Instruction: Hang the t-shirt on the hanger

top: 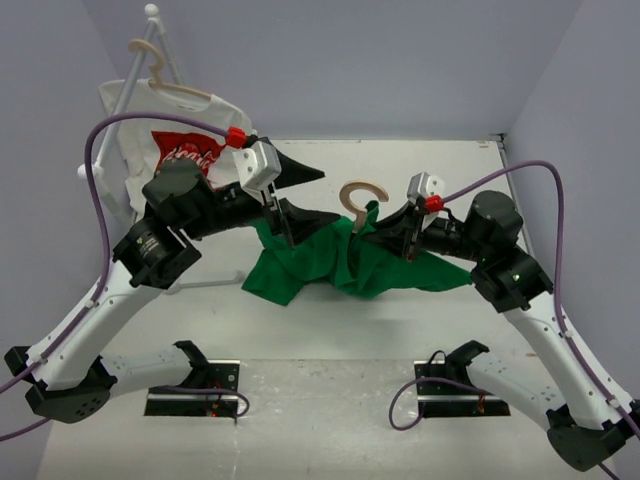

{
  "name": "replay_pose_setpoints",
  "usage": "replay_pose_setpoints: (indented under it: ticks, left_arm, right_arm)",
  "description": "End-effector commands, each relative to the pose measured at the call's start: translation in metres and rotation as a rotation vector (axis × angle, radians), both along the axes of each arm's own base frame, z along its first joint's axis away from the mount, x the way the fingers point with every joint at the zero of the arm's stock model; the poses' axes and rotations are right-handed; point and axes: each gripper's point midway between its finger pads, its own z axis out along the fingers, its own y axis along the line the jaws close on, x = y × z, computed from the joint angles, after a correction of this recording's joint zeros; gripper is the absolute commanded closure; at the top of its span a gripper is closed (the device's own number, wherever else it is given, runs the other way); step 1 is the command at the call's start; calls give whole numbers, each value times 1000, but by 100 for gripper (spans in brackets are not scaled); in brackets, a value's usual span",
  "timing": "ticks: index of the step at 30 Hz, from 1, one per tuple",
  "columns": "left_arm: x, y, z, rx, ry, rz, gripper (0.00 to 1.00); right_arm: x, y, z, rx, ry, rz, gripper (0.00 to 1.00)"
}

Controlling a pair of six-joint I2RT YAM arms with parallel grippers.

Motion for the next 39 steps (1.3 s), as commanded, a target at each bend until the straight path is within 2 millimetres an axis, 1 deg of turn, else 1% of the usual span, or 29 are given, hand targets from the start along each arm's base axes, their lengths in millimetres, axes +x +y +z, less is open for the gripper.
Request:
replay_pose_setpoints:
  ticks: [1, 3, 5, 6, 8, 9, 10, 11, 12, 15, 18, 19, 21, 22, 23, 24, 25, 26, 27, 28, 29, 30, 31, 32, 33, 34, 36, 37, 39]
  left_arm:
    - [-39, -29, -5, 37, 19, -331, 34]
    - [-34, -34, -12, 44, 60, -326, 40]
    - [-27, -38, -21, 54, 98, -309, 51]
    - [-25, -38, -24, 57, 108, -299, 53]
    - [-23, -39, -27, 65, 121, -293, 66]
    - [-25, -39, -27, 65, 120, -305, 75]
    - [-28, -39, -25, 62, 114, -315, 88]
    - [-30, -38, -23, 58, 109, -322, 97]
    - [-32, -37, -21, 55, 105, -331, 100]
    - [-37, -33, -13, 29, 78, -340, 100]
    - [-40, -29, -11, 4, 52, -336, 100]
    - [-41, -26, -6, -25, 36, -329, 100]
    - [-36, -22, 1, -51, 33, -278, 100]
    - [-31, -21, 3, -57, 38, -243, 100]
    - [-23, -19, 6, -63, 47, -192, 100]
    - [-18, -17, 8, -62, 52, -159, 100]
    - [-13, -15, 9, -56, 62, -123, 100]
    - [-5, -14, 9, -59, 66, -78, 100]
    - [3, -11, 10, -59, 78, -30, 100]
    - [13, -5, 13, -59, 102, 44, 100]
    - [35, 7, 16, -69, 134, 194, 100]
    - [55, 21, 19, -92, 163, 337, 100]
    - [68, 34, 22, -120, 183, 446, 100]
    - [77, 43, 24, -148, 196, 517, 100]
    - [79, 45, 27, -167, 204, 533, 100]
    - [90, 57, 31, -213, 210, 624, 100]
    - [106, 76, 37, -298, 230, 760, 100]
    - [113, 81, 41, -345, 241, 809, 100]
    - [125, 87, 47, -422, 253, 878, 100]
  right_arm:
    - [-34, 9, 27, 19, -131, 233, 100]
    - [-34, 9, 26, 12, -126, 240, 100]
    - [-33, 10, 25, 6, -121, 242, 100]
    - [-33, 10, 26, 5, -121, 246, 100]
    - [-35, 11, 26, 1, -120, 264, 100]
    - [-37, 11, 26, 0, -120, 277, 100]
    - [-37, 12, 26, -1, -121, 286, 100]
    - [-38, 12, 26, -2, -120, 294, 100]
    - [-39, 13, 25, -2, -119, 305, 100]
    - [-39, 14, 21, -12, -114, 320, 100]
    - [-36, 15, 18, -23, -115, 324, 100]
    - [-35, 15, 17, -25, -110, 322, 99]
    - [-32, 16, 15, -28, -102, 314, 89]
    - [-30, 16, 15, -30, -97, 301, 81]
    - [-26, 15, 15, -32, -97, 276, 70]
    - [-19, 13, 16, -35, -93, 220, 50]
    - [-2, 7, 17, -41, -80, 104, 17]
    - [7, 4, 16, -45, -68, 42, 4]
    - [9, 0, 19, -38, -66, 2, 1]
    - [33, -17, 25, -29, -71, -192, 1]
    - [50, -33, 30, 16, -37, -357, 1]
    - [70, -69, 38, 71, -21, -614, 1]
    - [72, -90, 45, 129, -1, -739, 1]
    - [69, -98, 49, 172, 19, -781, 1]
    - [66, -96, 48, 180, 32, -767, 1]
    - [51, -88, 53, 207, 41, -689, 1]
    - [24, -59, 54, 227, 117, -483, 1]
    - [12, -44, 50, 219, 175, -388, 1]
    - [7, -20, 36, 195, 275, -308, 1]
